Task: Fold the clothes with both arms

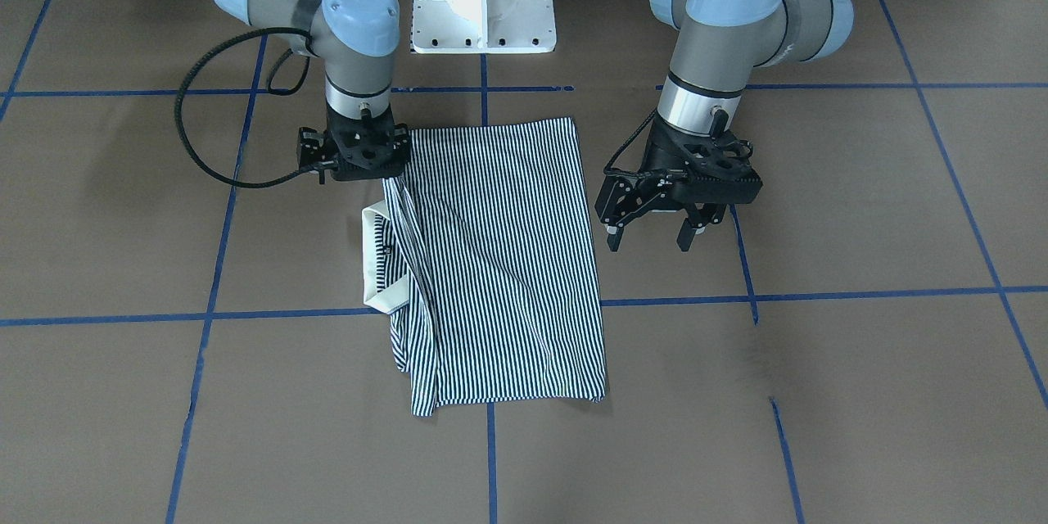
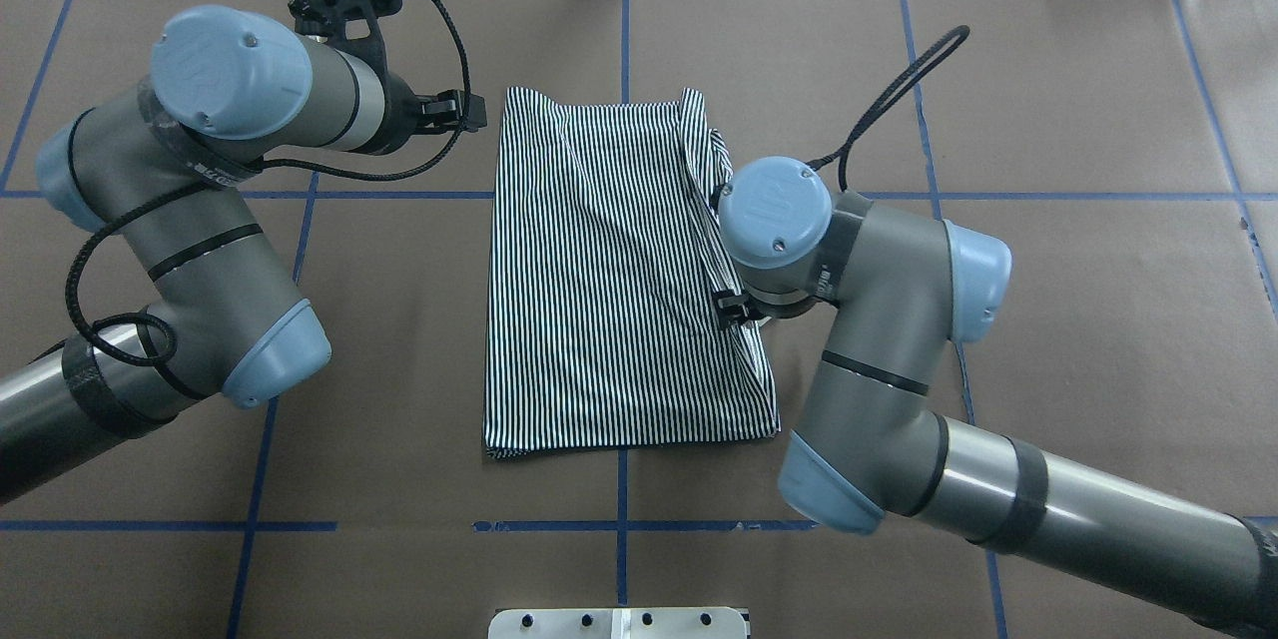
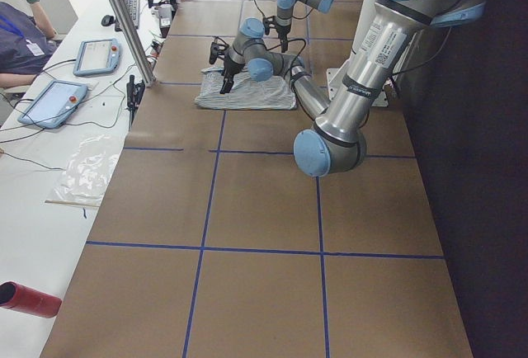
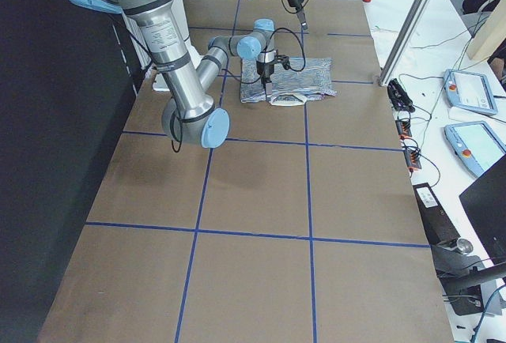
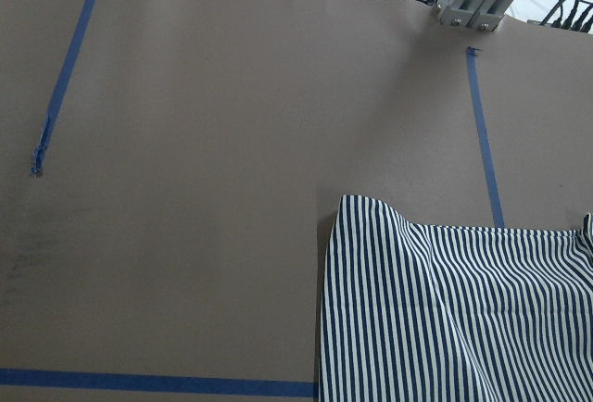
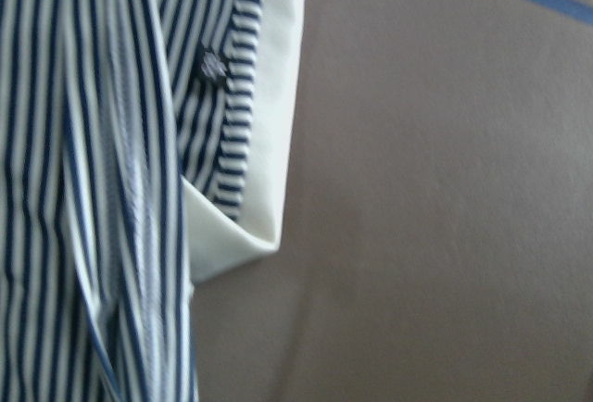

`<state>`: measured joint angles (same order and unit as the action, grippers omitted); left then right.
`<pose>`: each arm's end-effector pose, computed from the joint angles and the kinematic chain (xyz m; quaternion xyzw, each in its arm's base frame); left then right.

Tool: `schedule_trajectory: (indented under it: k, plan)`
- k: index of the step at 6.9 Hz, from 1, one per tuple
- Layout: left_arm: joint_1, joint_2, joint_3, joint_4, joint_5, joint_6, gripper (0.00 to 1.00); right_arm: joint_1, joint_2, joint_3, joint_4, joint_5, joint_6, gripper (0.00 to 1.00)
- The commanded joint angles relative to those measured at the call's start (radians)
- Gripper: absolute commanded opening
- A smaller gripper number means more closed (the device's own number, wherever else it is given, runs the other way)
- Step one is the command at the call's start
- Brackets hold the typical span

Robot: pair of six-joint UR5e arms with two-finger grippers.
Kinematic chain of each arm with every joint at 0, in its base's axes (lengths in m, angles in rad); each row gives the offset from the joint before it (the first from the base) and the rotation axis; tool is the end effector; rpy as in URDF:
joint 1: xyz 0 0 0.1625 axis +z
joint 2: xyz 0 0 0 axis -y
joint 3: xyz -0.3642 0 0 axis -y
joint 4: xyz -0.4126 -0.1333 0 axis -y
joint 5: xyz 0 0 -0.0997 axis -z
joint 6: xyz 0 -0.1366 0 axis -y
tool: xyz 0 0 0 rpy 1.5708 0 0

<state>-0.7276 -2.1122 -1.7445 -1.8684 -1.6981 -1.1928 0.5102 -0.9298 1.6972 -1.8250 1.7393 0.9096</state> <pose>0.4209 -0.5302 0.1913 0.2068 0.4411 -0.1214 0.8648 -0.5288 -0.4224 0.2363 0.0720 -0.2557 -0.0940 0.9595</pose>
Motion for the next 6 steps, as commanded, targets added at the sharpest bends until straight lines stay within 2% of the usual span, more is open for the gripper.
schedule_trajectory:
  k: [1, 6]
  plan:
    - [-0.001, 0.001, 0.006, -0.008, 0.0, 0.004, 1.0, 0.011, 0.068, -0.125, 0.093, 0.003, -0.024, 1.0]
    - [-0.001, 0.001, 0.006, -0.006, -0.002, 0.004, 1.0, 0.008, 0.042, -0.143, 0.084, 0.039, -0.029, 1.0]
